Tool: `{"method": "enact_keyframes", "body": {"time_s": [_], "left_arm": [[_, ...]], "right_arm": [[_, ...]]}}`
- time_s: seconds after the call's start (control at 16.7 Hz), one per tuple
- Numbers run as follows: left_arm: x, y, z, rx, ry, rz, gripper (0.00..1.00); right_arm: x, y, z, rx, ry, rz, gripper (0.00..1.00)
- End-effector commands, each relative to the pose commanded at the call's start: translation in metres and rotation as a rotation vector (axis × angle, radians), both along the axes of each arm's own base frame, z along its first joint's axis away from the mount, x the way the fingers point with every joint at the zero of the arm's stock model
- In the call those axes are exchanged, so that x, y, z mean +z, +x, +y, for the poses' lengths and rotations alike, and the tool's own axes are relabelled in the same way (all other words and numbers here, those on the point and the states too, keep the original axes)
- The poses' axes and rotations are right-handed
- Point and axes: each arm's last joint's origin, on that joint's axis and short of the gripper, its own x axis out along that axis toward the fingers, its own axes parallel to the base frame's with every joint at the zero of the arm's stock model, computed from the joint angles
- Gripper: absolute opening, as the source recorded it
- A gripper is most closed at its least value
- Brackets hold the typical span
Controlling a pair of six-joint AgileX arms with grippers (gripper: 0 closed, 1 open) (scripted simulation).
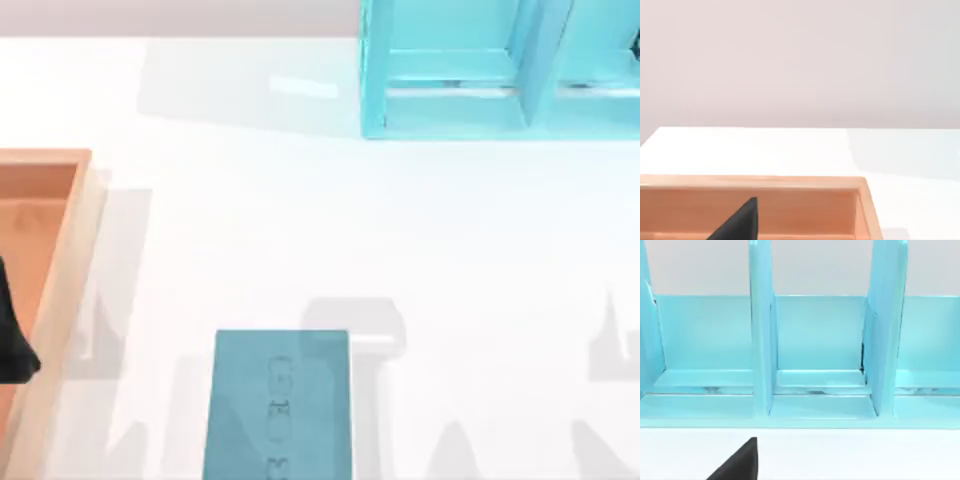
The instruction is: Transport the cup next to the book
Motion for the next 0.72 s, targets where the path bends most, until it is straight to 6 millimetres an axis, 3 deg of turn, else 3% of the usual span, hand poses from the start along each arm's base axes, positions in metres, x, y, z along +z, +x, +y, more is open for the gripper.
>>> {"method": "enact_keyframes", "body": {"time_s": [0.36, 0.54, 0.72], "left_arm": [[0.0, 0.0, 0.0, 0.0, 0.0, 0.0, 1.0], [0.0, 0.0, 0.0, 0.0, 0.0, 0.0, 1.0], [0.0, 0.0, 0.0, 0.0, 0.0, 0.0, 1.0]], "right_arm": [[0.012, 0.002, 0.001, 0.025, -0.099, 0.093, 1.0], [0.03, 0.011, 0.002, 0.083, -0.279, 0.257, 1.0], [0.049, 0.032, 0.002, 0.196, -0.516, 0.478, 1.0]]}}
